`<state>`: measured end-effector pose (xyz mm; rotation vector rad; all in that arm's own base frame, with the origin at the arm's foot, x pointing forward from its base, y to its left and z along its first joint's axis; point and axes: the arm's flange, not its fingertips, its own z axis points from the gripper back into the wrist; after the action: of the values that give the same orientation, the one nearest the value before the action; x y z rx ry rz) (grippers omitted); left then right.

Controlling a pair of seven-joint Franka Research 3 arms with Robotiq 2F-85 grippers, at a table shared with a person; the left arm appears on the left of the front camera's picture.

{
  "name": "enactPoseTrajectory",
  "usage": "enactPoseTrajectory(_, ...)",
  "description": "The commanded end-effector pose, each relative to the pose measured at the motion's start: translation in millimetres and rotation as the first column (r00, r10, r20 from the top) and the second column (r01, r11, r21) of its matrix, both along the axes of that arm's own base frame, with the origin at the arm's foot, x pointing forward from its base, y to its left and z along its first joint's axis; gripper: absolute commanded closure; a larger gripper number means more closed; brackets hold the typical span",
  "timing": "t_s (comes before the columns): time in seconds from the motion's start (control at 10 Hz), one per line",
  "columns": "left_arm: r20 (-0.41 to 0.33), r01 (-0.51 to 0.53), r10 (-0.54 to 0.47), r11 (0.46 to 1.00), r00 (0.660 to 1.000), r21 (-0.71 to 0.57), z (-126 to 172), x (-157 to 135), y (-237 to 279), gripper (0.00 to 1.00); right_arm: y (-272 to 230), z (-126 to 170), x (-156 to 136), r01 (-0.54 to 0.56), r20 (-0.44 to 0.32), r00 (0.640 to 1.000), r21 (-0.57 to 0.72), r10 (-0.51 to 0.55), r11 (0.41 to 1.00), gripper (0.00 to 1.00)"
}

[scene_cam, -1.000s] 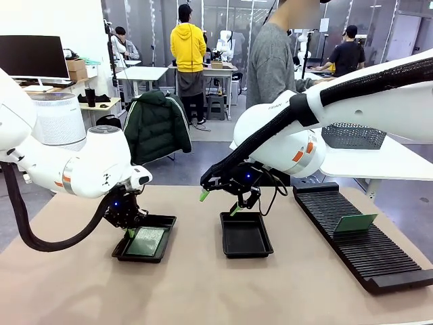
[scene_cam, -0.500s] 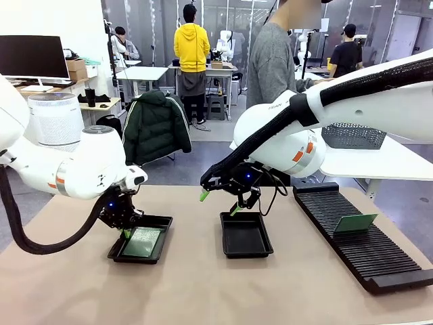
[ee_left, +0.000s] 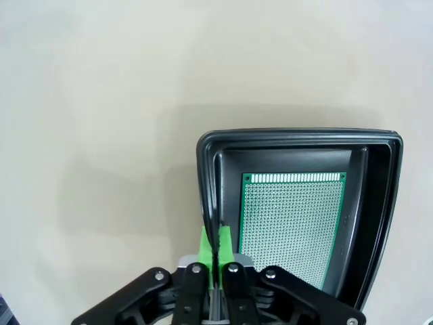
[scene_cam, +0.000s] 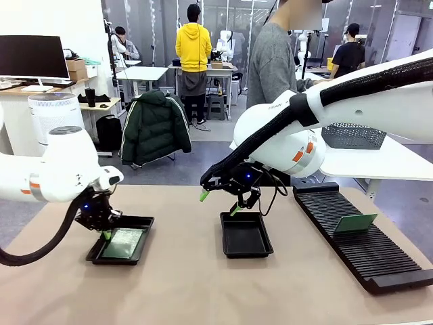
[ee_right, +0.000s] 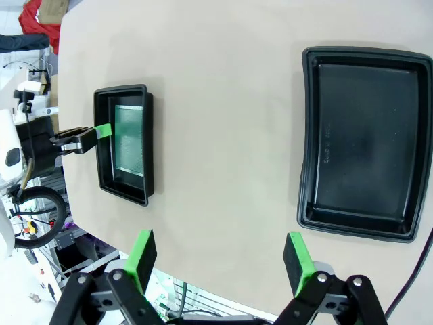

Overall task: Inspect and transfer BCBs to ESD trays.
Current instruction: Pick up the ESD tray and place it on the left side of the table.

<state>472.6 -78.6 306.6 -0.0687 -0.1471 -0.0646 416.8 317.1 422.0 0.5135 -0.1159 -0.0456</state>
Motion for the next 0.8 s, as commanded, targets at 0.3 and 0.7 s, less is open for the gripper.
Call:
enactPoseTrajectory(0.3, 0.021, 0.008, -0.007, 1.000, 1.000, -0.025, 9, -8, 82, 1.00, -1, -1, 0, 0.006, -0.004, 1.000, 0.000, -0.006, 1.000, 0.00)
enactPoseTrajectory(0.7, -0.004, 0.000, 0.000, 1.000, 1.000, -0.022, 9, -2, 139, 1.00, -1, -1, 0, 0.006, -0.004, 1.000, 0.000, -0.006, 1.000, 0.00)
